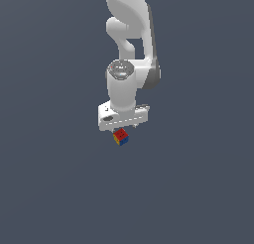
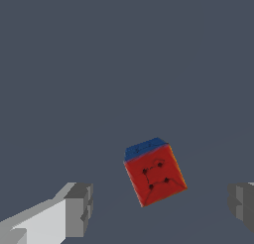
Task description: Pick up the object and move it to a goal position.
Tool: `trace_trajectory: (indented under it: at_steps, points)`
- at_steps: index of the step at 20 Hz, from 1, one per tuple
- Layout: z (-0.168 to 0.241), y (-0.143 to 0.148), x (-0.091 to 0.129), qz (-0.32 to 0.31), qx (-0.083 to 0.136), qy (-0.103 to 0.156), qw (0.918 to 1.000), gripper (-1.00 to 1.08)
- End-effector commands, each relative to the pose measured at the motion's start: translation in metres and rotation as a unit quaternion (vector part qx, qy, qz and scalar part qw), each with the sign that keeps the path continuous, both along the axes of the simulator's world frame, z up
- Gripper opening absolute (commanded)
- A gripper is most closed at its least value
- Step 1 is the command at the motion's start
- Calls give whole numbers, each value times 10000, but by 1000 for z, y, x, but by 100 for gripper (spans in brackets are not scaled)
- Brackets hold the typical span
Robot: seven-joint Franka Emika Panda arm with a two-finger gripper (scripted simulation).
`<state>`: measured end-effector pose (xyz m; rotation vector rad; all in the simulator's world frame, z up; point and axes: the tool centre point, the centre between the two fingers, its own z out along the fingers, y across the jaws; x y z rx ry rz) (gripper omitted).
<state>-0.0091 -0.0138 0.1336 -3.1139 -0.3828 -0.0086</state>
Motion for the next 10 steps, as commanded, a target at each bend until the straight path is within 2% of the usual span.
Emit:
trace_trajectory:
  at_steps: [1,10]
  points:
    - [-9,-4,-3,332,-13,5,9994,100]
    - [-37,-13,-11,1331,-31,17,9911,100]
